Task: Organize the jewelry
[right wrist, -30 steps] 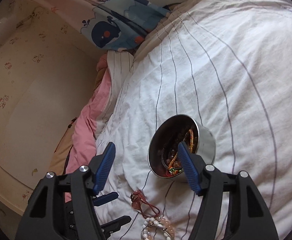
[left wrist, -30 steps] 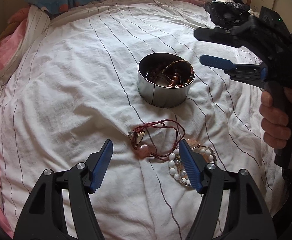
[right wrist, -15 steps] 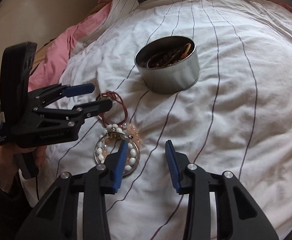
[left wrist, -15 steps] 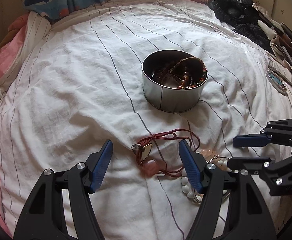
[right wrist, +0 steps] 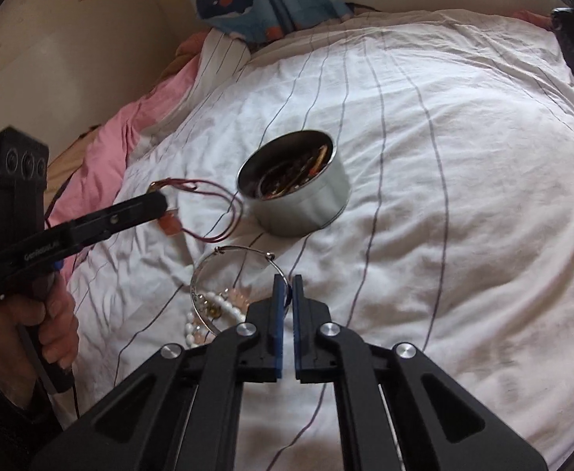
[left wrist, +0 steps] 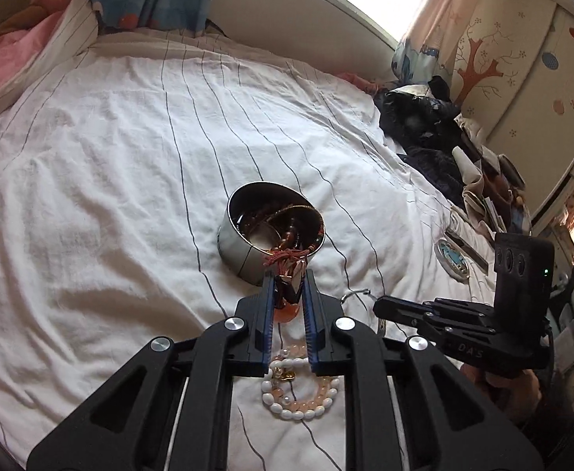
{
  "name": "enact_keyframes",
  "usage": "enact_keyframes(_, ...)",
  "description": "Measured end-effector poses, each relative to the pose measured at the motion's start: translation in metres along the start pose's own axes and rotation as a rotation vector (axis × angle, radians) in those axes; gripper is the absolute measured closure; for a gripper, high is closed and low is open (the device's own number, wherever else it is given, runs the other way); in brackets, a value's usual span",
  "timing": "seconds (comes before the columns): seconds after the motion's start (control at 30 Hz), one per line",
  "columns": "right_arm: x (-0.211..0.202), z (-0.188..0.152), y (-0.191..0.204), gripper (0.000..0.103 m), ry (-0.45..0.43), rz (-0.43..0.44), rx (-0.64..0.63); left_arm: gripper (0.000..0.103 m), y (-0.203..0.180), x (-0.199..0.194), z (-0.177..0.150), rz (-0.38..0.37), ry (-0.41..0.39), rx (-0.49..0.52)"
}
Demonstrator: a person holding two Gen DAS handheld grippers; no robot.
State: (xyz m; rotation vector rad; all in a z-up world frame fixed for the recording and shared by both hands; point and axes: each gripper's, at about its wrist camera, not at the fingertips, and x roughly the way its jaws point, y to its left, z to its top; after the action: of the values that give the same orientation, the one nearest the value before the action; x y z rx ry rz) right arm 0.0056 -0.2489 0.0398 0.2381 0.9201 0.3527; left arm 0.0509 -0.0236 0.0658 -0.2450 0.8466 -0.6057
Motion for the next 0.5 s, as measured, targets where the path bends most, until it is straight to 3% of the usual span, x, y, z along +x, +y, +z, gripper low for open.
enact_keyframes(0.13, 0.005, 0.003, -0.011, 0.099, 0.002, -0.027, 0.046, 0.090, -0.002, 0.008, -0.002, 0.024, 0.035, 0.006)
enact_keyframes(0.33, 0.024, 0.002, -0.021, 0.097, 0.066, -0.101, 0.061, 0.088, 0.009, 0.033, -0.011, 0.197, 0.145, 0.032)
enact_keyframes(0.37, 0.023, 0.002, -0.023, 0.097, 0.064, -0.107, 0.063, 0.080, 0.011, 0.036, -0.012, 0.214, 0.161, 0.035)
enact_keyframes(0.4, 0.023, 0.002, -0.023, 0.090, 0.064, -0.108, 0.060, 0.073, 0.012, 0.037, -0.013, 0.232, 0.165, 0.032)
enact_keyframes(0.43, 0.023, 0.002, -0.022, 0.080, 0.061, -0.109, 0.058, 0.058, 0.013, 0.037, -0.013, 0.248, 0.160, 0.029)
enact_keyframes(0.47, 0.022, 0.002, -0.022, 0.064, 0.049, -0.114, 0.058, 0.048, 0.014, 0.036, -0.013, 0.258, 0.150, 0.035)
enact_keyframes(0.5, 0.021, 0.002, -0.021, 0.063, 0.041, -0.114, 0.055, 0.045, 0.012, 0.036, -0.012, 0.279, 0.142, 0.052)
